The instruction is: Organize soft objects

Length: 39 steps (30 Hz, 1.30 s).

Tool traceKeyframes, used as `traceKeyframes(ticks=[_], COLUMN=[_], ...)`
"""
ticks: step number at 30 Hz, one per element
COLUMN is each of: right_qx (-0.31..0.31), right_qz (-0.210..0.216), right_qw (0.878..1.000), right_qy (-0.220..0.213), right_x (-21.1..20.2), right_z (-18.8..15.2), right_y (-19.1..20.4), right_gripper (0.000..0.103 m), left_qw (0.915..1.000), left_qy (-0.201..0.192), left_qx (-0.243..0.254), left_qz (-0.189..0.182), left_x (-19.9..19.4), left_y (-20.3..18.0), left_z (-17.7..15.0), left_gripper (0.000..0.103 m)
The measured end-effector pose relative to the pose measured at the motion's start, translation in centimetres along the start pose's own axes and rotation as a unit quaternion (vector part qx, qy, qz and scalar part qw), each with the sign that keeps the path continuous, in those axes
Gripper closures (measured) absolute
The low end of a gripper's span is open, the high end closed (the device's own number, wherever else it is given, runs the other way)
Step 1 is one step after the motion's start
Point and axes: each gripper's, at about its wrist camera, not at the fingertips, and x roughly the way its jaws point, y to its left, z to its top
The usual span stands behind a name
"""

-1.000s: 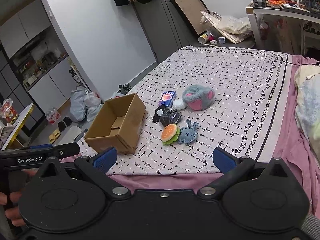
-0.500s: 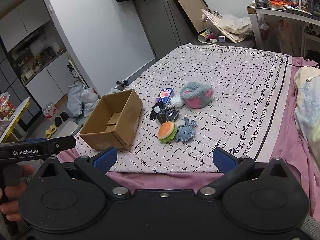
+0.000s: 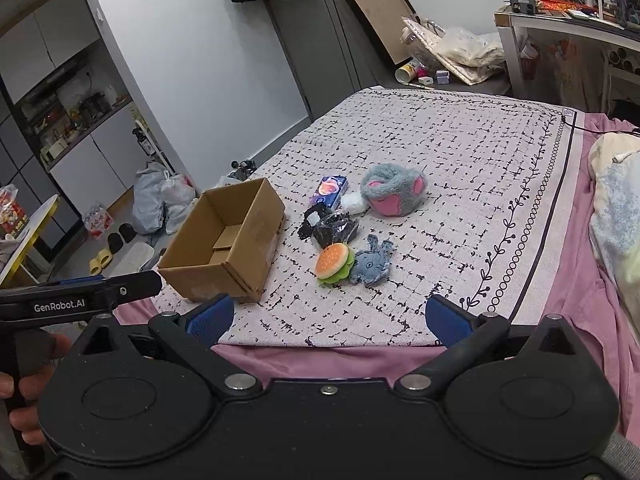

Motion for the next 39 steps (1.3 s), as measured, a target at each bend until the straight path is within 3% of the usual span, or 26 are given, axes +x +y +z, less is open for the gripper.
traceKeyframes(ticks=[23,32,34,39], right_qx=[0.047,0.077,0.092,0.127], right_qz=[-0.001,-0.007,-0.012,-0.011], right_qw=[0.999,0.996,0.994,0.988], right_qy=[0.027,0.052,0.060,0.082], right_x=[3.5,6.6,7.3,9.5], right_z=[3.2,4.4,4.7,5.2], right_y=[-2.2,-4.3,-5.0,-6.7], right_gripper=[0.000,0.001,0.004,0.024], left_qw=[0.9994,0.9983,0.9976,0.9955], left_qy=[0.013,0.042,0.052,0.076], left_qx=[-0.007,-0.010,-0.016,-0.023], left_qz=[-0.032,-0.040,-0.042,-0.051], left_x=[5.5,9.5,10.5,12.8], left_y=[-1.7,-3.1,-3.2,-3.7], left_z=[2.3,3.8,4.0,4.2], left_gripper=[0.004,0.008,0.011,0.017])
